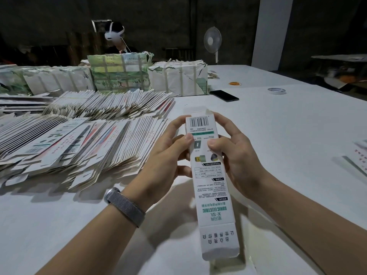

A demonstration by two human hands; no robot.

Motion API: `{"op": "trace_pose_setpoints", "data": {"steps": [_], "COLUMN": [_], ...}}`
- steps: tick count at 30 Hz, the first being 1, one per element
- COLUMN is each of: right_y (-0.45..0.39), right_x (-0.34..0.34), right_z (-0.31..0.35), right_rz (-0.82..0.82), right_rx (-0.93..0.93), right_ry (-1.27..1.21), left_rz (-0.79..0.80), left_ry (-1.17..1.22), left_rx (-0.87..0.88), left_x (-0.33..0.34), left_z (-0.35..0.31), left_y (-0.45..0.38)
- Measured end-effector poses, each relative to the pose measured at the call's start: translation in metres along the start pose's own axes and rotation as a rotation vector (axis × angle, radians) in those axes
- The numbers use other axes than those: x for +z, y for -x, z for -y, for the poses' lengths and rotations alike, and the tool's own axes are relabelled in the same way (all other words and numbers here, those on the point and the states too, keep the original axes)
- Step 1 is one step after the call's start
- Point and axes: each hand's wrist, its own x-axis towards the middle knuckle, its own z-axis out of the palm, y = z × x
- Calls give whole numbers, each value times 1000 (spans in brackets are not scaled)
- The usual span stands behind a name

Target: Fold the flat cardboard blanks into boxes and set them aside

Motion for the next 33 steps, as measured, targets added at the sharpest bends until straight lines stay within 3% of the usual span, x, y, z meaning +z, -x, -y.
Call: {"op": "trace_pose_setpoints", "data": {"steps": [9, 16, 33], "right_y": [-1, -6, -8], "right_x": [0, -1, -3], "right_z": [-5, -4, -4], "right_rz": [-19, -176, -193], "right_rx": [6, -44, -107], "right_ry": [32, -7, -152], "left_rz": [72, 79, 92], "left_ry": [-21, -60, 52], "left_rx": [48, 44, -37], "left_x": [-7, 1, 0], "left_z": [8, 12, 9], "left_y": [-3, -2, -1]}}
